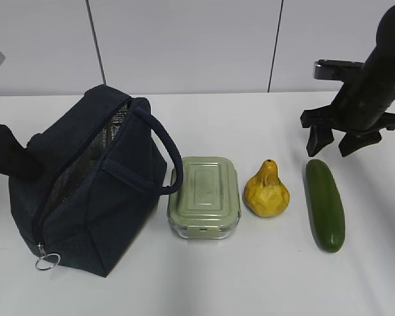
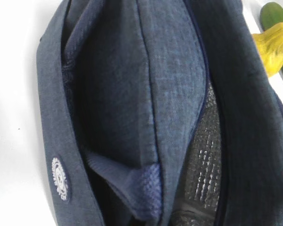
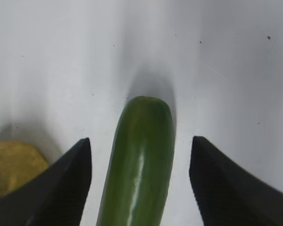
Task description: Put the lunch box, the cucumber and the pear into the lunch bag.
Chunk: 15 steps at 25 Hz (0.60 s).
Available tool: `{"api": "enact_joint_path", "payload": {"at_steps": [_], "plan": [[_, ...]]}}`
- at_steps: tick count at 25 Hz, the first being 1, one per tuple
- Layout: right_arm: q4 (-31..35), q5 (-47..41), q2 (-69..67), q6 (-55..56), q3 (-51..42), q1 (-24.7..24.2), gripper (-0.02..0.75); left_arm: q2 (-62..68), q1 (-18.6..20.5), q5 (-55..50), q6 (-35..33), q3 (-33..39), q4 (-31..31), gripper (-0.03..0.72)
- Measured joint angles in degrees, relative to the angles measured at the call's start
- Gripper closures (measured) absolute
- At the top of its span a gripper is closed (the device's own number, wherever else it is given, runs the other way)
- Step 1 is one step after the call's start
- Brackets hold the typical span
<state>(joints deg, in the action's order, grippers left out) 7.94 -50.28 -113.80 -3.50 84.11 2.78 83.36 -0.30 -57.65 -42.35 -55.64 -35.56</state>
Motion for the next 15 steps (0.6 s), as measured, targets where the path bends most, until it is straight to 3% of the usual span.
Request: {"api": "enact_joint_path", "payload": {"at_steps": [12, 15], "plan": [[-1.6, -2.5, -7.3, 2.2, 1.7, 0.4, 0.226, 0.0, 0.0, 0.2, 0.0, 0.0, 0.0, 0.686], [-1.6, -2.7, -7.6, 1.3, 1.7, 0.9, 0.287, 0.0, 0.0, 0.3, 0.0, 0.0, 0.0, 0.687]]}}
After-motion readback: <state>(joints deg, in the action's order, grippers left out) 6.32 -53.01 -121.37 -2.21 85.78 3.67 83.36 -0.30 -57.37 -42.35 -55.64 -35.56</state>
